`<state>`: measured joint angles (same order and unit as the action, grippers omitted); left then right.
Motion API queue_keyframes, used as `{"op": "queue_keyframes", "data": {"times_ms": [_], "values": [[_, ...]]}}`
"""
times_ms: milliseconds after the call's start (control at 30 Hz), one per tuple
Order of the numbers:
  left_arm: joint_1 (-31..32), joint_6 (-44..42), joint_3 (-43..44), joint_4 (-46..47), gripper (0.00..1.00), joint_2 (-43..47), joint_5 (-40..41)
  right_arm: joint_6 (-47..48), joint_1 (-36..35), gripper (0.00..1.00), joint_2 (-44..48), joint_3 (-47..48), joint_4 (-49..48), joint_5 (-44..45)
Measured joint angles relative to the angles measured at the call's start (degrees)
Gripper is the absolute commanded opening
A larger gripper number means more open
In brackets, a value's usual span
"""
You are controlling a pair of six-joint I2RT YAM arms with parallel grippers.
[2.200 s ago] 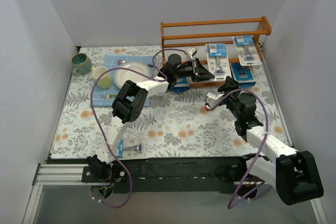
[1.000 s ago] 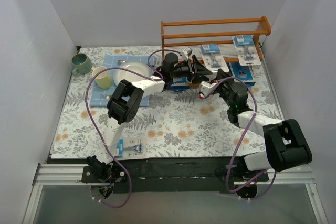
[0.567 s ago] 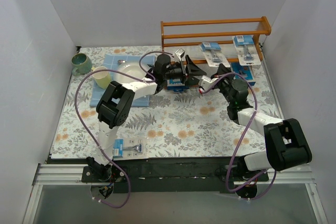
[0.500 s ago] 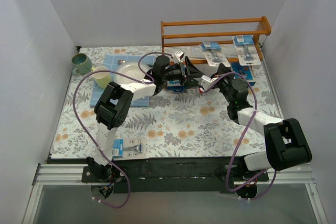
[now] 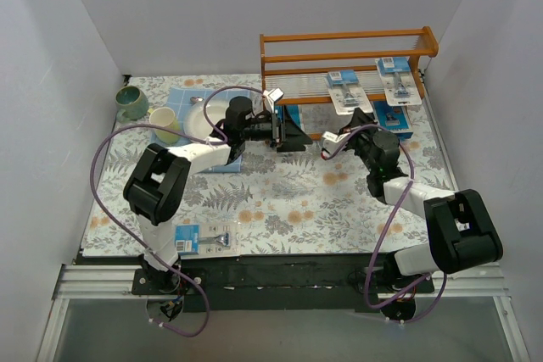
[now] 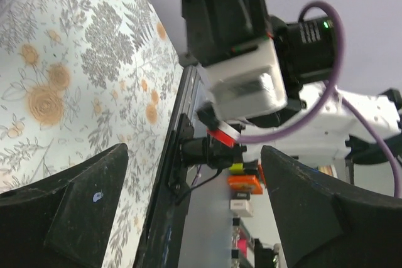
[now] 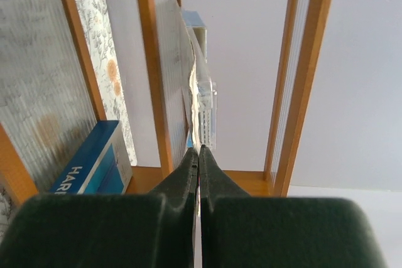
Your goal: Place and organize the shaving razors onto the shelf
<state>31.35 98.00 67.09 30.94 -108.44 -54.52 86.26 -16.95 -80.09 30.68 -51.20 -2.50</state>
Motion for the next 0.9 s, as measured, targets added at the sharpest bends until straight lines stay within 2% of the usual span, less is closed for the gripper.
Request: {"op": "queue_keyframes", "data": {"times_ms": [167, 333, 733, 900], "values": [[0.0, -5.2, -3.0, -3.2, 0.86, 5.2, -1.7, 1.6, 0.0, 0.01, 0.0, -2.0, 0.3, -0.1], [0.1, -8.1, -3.0, -4.6, 0.85, 6.1, -2.1, 2.1, 0.0, 0.01, -1.4, -2.3, 0.6, -0.3], [-0.7, -9.4, -3.6, -5.6, 0.85, 6.1, -2.5, 1.5, 0.0, 0.01, -5.9, -0.6, 0.9, -0.6], [-1.3, -9.0, -3.7, -5.4, 0.84, 5.6, -3.0, -0.7, 0.0, 0.01, -7.8, 2.9, 1.6, -0.1]]}}
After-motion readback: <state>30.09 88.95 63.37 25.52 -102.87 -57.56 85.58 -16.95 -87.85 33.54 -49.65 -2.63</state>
